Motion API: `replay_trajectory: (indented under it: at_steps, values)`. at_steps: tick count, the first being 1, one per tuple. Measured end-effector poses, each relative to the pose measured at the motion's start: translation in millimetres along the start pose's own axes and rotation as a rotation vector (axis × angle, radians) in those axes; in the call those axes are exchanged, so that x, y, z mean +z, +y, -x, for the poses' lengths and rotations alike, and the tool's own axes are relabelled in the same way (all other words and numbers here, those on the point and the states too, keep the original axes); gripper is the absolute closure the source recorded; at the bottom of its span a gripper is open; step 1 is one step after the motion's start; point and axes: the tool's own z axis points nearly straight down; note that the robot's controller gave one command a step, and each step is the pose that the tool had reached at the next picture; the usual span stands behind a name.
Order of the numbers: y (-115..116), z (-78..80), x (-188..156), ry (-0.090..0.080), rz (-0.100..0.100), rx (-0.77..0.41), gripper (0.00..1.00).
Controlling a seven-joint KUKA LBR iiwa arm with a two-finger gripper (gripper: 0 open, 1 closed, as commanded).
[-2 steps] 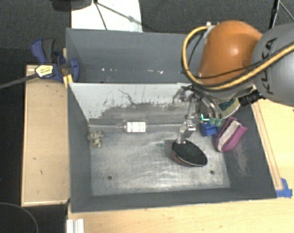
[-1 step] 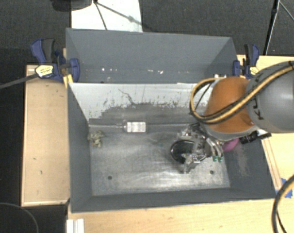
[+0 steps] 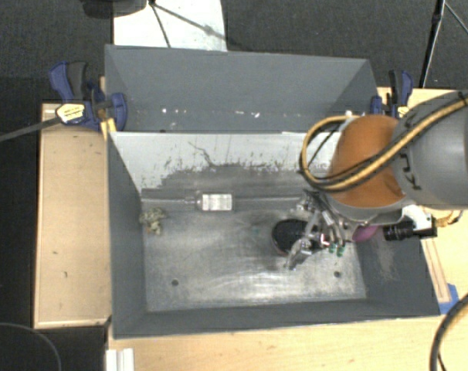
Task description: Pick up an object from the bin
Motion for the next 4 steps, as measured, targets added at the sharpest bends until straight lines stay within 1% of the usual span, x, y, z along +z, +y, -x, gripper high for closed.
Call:
replay_trajectory:
  at_steps: [1,2,3,4]
  values:
    - [-10.4,54.6,0.4,0.001,-0.001,0.217,0.00]
    - [-9.9,59.7,27.7,0.002,0.001,0.463,0.00]
    - [2.3,55.1,27.2,-0.003,0.000,0.683,0.00]
    - [2.8,55.7,26.5,-0.005,0.001,0.679,1.00]
